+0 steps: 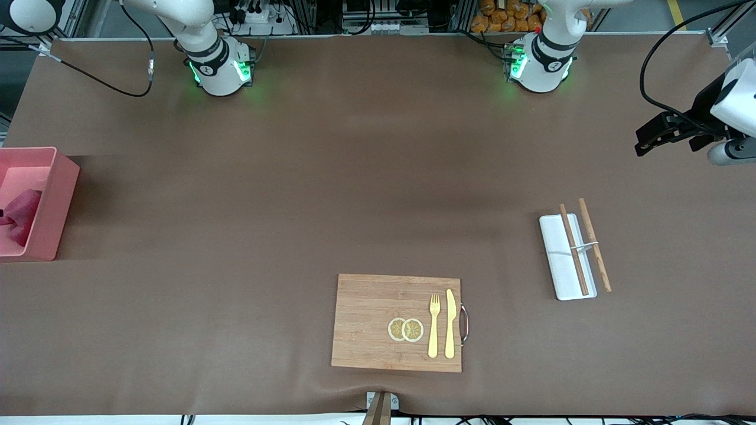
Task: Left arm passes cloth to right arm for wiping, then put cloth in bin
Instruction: 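Open the right gripper to drop the cloth in the bin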
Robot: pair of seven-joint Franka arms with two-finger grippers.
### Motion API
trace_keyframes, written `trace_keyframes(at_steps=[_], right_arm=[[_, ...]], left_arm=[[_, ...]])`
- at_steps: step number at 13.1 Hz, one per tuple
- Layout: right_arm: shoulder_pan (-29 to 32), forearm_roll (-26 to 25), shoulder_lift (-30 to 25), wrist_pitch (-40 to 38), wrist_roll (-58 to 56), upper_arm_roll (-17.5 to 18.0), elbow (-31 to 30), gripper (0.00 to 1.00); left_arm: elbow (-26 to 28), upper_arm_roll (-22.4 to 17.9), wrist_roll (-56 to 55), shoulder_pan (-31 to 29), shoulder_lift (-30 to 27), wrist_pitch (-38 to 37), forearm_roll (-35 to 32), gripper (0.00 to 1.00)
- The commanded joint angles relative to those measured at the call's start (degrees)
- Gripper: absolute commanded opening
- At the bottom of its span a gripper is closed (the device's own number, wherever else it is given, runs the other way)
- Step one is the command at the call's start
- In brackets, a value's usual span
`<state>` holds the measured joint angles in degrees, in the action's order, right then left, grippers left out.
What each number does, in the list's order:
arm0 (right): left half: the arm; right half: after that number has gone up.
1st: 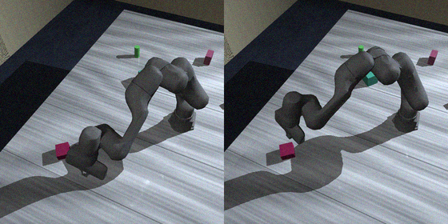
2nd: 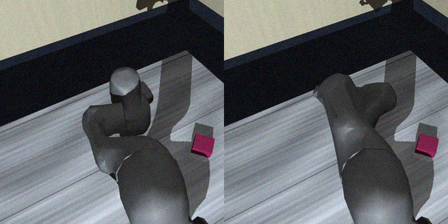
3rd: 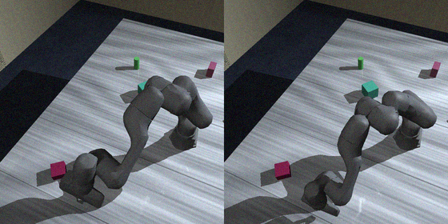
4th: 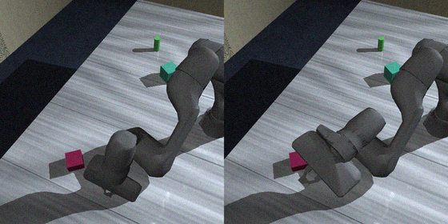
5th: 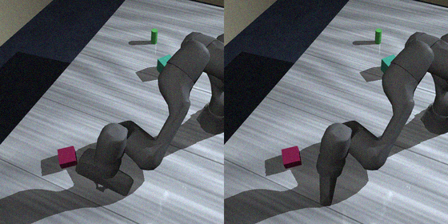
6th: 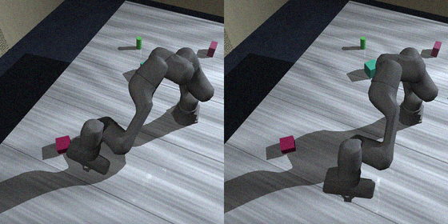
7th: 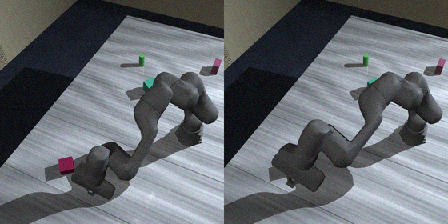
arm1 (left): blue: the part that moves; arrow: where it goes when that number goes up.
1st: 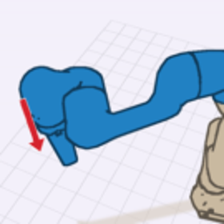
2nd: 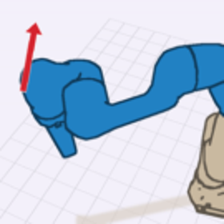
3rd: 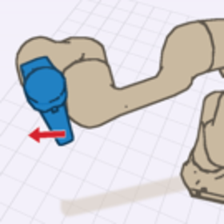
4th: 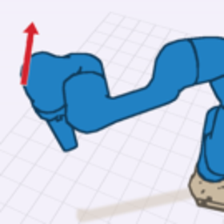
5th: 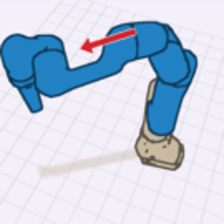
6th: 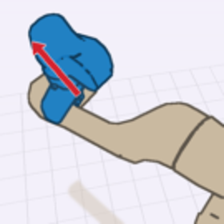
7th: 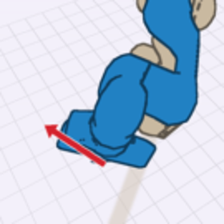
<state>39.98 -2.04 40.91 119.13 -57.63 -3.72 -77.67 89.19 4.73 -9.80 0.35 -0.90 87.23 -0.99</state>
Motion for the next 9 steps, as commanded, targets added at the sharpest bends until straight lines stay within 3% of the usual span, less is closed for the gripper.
trace_keyframes(at_steps=[1,4,9], right_arm=[[-1.47,0.11,-6.7,-3.99,0.5,0.9,-0.02,1.0],[-7.26,-0.33,-12.59,-10.39,2.68,0.47,-0.02,1.0],[-19.56,-3.41,-18.32,-20.84,23.04,0.9,-0.11,1.0]], left_arm=[[0.1,0.01,0.4,0.0,-0.07,-0.22,-0.86,1.0],[0.02,0.01,0.48,0.0,-0.07,-0.22,-0.86,1.0],[-0.07,-0.25,0.92,-0.18,-0.16,-0.22,-0.86,1.0]])
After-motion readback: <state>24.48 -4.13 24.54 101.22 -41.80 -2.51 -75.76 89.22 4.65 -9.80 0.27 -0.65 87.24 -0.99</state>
